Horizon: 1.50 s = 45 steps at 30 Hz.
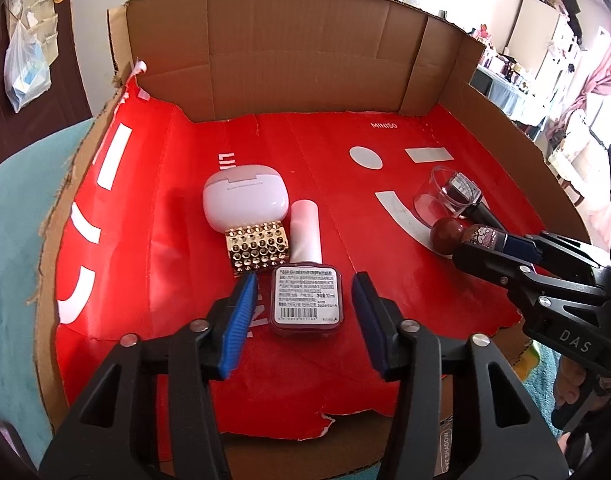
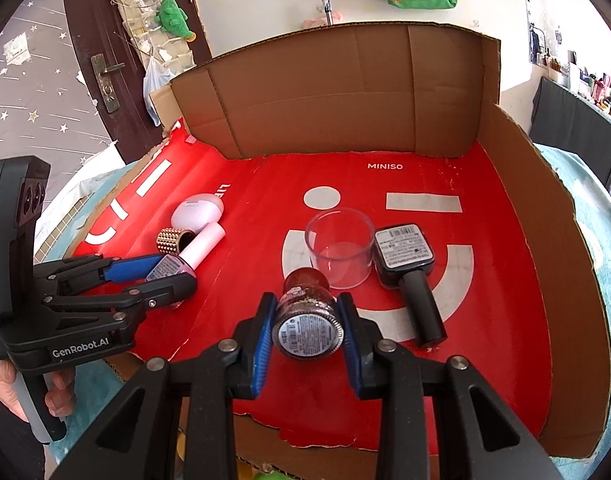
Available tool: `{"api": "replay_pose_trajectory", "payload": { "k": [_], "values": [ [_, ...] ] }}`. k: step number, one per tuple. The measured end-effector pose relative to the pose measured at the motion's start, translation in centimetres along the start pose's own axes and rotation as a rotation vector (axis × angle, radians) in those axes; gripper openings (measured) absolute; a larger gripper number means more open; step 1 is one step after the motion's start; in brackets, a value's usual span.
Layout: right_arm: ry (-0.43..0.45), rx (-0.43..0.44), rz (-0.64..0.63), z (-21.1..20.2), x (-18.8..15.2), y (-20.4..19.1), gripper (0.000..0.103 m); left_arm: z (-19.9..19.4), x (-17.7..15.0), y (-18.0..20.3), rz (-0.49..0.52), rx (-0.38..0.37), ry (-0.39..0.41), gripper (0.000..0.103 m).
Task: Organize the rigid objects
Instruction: 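Carry the nail polish bottle and glitter jar into the box with both tools, then open the left tool to drop the bottle while the right tool releases the jar, then withdraw both tools from the box toward the remaining items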
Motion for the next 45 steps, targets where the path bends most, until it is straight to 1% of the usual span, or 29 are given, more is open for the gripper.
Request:
{"api": "replay_pose_trajectory", "payload": {
  "k": [3,5,7,10,13,15,17,19,24,26,28,31,33,35,39,40,42,45],
  "values": [
    [0.0,0.0,0.0,0.0,0.0,0.0,0.033,-0.4,0.1,0.1,0.004,-0.001,0.009,0.051],
    [-0.001,0.001,0.001,0.0,0.0,0.0,0.033,-0.6,0.2,0.1,0.008,0.003,0.017,0.06],
    [-0.003,0.001,0.002,0.0,-0.1,0.0,0.033,-0.8,0.2,0.1,0.012,0.009,0.027,0.062],
    [-0.001,-0.001,0.005,-0.1,-0.1,0.0,0.033,-1.1,0.2,0.3,0.017,0.007,0.03,0.063],
    [0.01,-0.008,0.001,-0.5,0.0,-0.1,0.035,-1.3,0.1,0.4,0.018,0.005,0.034,0.068],
    [0.02,-0.016,-0.004,-0.9,0.2,-0.1,0.036,-1.6,0.1,0.5,0.021,0.01,0.043,0.068],
    [0.032,-0.022,-0.011,-1.4,0.5,-0.3,0.04,-1.9,0.1,0.6,0.024,0.008,0.051,0.068],
    [0.042,-0.024,-0.012,-1.8,0.6,-0.3,0.047,-2.2,0.1,0.7,0.025,0.007,0.056,0.068],
    [0.052,-0.022,-0.003,-2.4,0.5,-0.3,0.048,-2.9,-0.1,0.7,0.023,0.013,0.068,0.069],
    [0.055,-0.02,0.004,-2.7,0.3,-0.2,0.049,-3.1,-0.3,0.6,0.019,0.011,0.07,0.073],
    [0.065,-0.013,0.012,-3.2,0.2,-0.3,0.055,-3.2,-0.4,0.6,0.017,0.013,0.077,0.074],
    [0.085,-0.015,0.013,-4.1,0.2,-0.4,0.059,-3.5,-0.8,0.6,0.017,0.015,0.081,0.075],
    [0.097,-0.012,0.012,-4.7,0.2,-0.5,0.061,-3.8,-0.9,0.7,0.017,0.009,0.084,0.078],
    [0.111,-0.008,0.011,-5.3,0.3,-0.7,0.063,-4.3,-1.0,1.0,0.024,0.007,0.096,0.085],
    [0.132,0.002,0.009,-6.2,0.4,-1.1,0.069,-5.3,-1.2,1.6,0.051,0.013,0.122,0.09],
    [0.135,0.007,0.008,-6.3,0.4,-1.3,0.07,-5.5,-1.3,1.8,0.058,0.012,0.127,0.093],
    [0.139,0.016,0.008,-6.5,0.4,-1.6,0.072,-6.1,-1.4,2.3,0.077,0.014,0.142,0.094],
    [0.146,0.022,0.008,-6.8,0.2,-1.8,0.079,-6.7,-1.8,2.9,0.095,0.012,0.156,0.094]
  ]
}}
Point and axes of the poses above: each gripper's, at about its wrist camera, not at the fingertips, and z roughly the way its jaws point, y to its right, x to its top, the point moved 10 cm from there along z, roughly the way its jaws point, and after that the axes turned 12 degrees about -z, right-handed, at the moved point
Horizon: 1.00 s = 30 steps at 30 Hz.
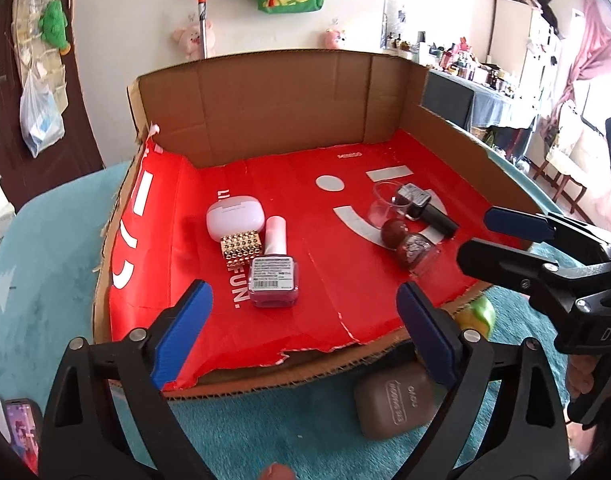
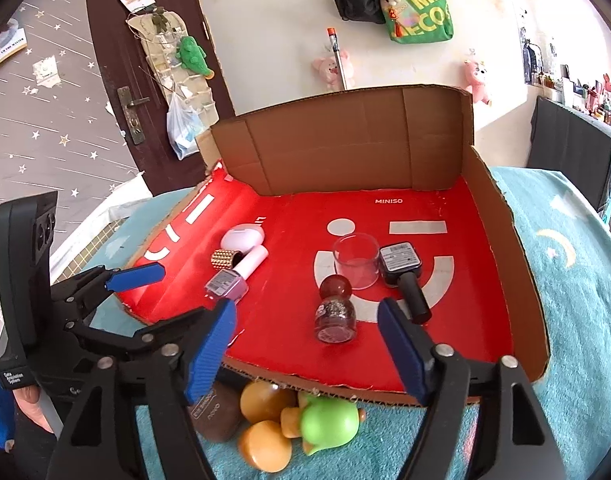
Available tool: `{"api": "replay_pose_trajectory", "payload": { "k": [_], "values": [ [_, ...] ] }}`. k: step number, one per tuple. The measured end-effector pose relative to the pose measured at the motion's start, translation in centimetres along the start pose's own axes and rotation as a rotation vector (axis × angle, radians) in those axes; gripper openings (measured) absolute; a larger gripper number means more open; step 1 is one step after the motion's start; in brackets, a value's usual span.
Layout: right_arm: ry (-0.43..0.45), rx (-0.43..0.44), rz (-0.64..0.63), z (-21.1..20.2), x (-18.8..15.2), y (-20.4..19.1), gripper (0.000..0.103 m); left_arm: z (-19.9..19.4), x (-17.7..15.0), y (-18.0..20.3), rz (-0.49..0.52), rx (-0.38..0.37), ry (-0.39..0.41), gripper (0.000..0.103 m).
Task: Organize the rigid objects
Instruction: 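Withdraw both tools from the box toward the remaining items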
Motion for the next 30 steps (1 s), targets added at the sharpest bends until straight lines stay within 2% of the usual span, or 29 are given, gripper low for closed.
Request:
{"api": "replay_pose_trajectory", "payload": {
  "k": [9,13,30],
  "values": [
    [0.039,0.014,0.004,-1.8,-0.1,-0.4,0.094,-1.6,-0.4,0.9,-0.001,-0.024,0.033,0.1],
    [0.061,0.017,0.0,-2.7,-0.1,-0.6,0.102,-2.2,-0.5,0.9,0.0,-0.012,0.056,0.103],
    [0.103,-0.002,-0.002,-5.1,-1.6,-1.3,0.103,-5.1,-2.6,-0.4,-0.097,-0.015,0.107,0.103]
  ]
}}
Point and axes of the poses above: each gripper's, at about its wrist camera, not at the fingertips, and z roughly the way its jaws point, y to its right, x to its top, the point moved 10 cm from there along z, roughly the way its jaws point, and after that the axes turned 12 degrees about -z, right-handed, at the moved point
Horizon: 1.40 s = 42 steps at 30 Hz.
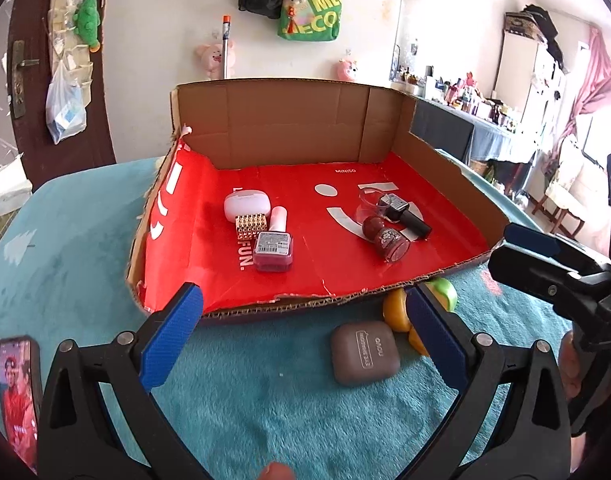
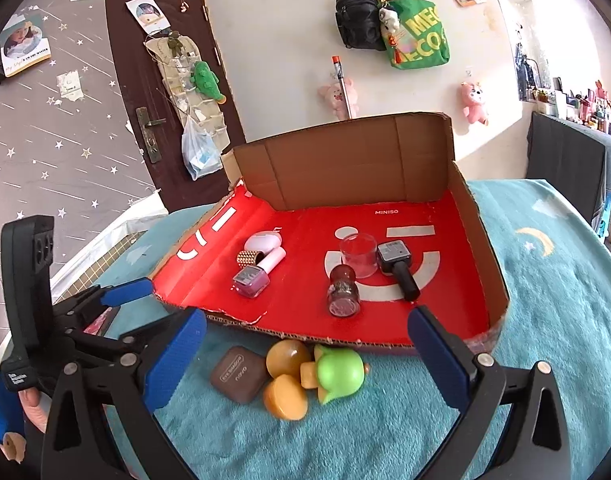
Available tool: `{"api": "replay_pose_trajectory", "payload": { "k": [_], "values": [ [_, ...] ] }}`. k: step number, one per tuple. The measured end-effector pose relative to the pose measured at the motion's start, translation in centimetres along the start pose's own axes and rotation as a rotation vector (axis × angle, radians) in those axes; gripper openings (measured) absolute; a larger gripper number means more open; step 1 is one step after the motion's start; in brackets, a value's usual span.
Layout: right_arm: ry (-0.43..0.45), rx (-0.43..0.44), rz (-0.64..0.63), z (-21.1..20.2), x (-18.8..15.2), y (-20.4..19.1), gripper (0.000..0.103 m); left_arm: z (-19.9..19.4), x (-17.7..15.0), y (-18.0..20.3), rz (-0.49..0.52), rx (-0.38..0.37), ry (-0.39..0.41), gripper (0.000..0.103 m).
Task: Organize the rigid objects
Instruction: 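Withdraw both tools from the box toward the remaining items, then move the left tool to the brown eye shadow case while the right tool approaches the green toy fruit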
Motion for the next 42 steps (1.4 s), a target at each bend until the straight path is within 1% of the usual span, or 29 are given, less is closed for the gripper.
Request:
{"api": "replay_pose_trajectory", "payload": {
  "k": [5,15,26,37,42],
  "values": [
    [-0.007,-0.012,-0.014,-0.4,-1.0,-0.3,0.103,-0.5,-0.9,-0.4,-0.007,0.021,0.004,0.103],
    [-0.033,-0.048,-0.025,-1.0,-3.0,-0.4,0.103,0.0,-3.6,-1.0,-0.035,0.024,-0.044,0.103],
    [-0.098,-0.061,-0.042,0.0,-5.7,-0.7,0.103,0.7,-6.3,-1.6,-0.064,0.032,-0.102,0.103],
    [-0.17,-0.105,-0.039,1.4,-7.8,0.4,0.094,1.8,-7.7,-1.3,-0.072,0.011,-0.155,0.103],
    [-0.176,-0.117,-0.022,1.5,-8.0,1.3,0.094,2.6,-7.7,-0.5,-0.07,0.01,-0.173,0.103]
  ]
}}
Point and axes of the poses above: each gripper's, at about its wrist camera, not at the fingertips, and z roughly the way its jaws point, y to its right, x to its top, the point moved 10 cm from there along z, roughly the way its jaws point, and after that the axes turned 12 degrees about -z, right-handed, at the moved point
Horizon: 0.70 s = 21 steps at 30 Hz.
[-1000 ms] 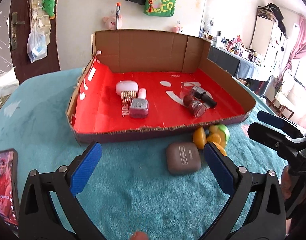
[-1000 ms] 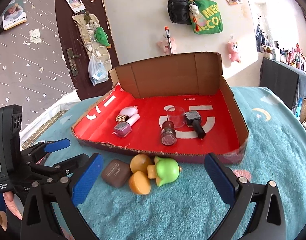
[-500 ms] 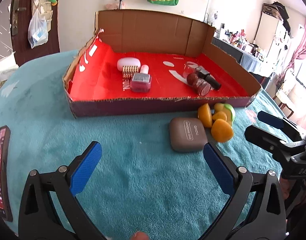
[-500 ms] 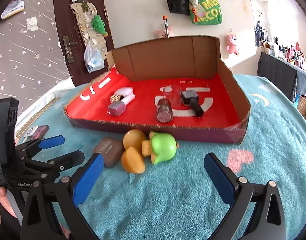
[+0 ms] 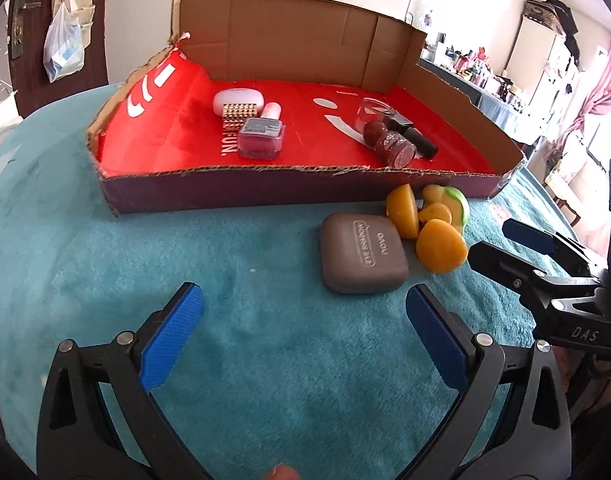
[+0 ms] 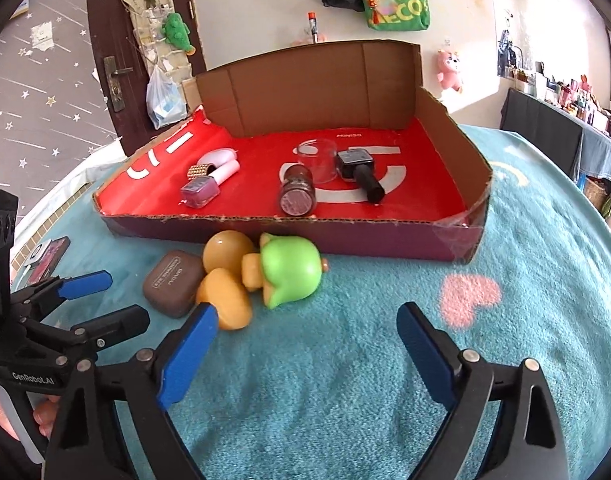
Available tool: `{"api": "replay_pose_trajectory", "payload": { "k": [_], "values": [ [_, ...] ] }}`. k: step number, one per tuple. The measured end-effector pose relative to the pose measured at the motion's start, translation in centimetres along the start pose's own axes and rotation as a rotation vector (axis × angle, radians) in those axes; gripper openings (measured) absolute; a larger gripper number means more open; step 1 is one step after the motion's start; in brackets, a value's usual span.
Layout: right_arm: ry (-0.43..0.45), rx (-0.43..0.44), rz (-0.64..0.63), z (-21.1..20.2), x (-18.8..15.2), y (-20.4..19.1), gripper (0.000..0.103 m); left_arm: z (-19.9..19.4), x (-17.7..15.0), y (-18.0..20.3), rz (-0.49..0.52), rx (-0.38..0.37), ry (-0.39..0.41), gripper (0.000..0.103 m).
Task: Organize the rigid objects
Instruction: 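Move the left tool to the brown eye shadow case while the right tool approaches the green toy fruit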
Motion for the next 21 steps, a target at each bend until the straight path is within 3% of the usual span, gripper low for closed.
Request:
{"api": "replay_pose_trajectory", "payload": {
  "k": [9,15,21],
  "values": [
    [-0.01,-0.014,0.021,0.5,0.8,1.5,0.092,1.9,0.9,1.9,0.016,0.029,-0.04,0.103],
    [-0.063,0.079,0.109,2.2,1.1,2.0,0.09,2.8,1.4,1.4,0.002,0.058,-0.068,0.103],
    [-0.078,0.097,0.092,3.0,1.8,1.1,0.09,2.9,1.2,1.2,0.022,0.079,-0.072,0.103]
  ]
}}
Point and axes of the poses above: each gripper's, at about its wrist camera, not at the fingertips, and z roughly the way its jaws point, y to its right, x to its top, the point moved 10 cm from there along z, roughly the way its jaws point, and after that the axes turned 12 degrees about -z, right-handed, at the moved point
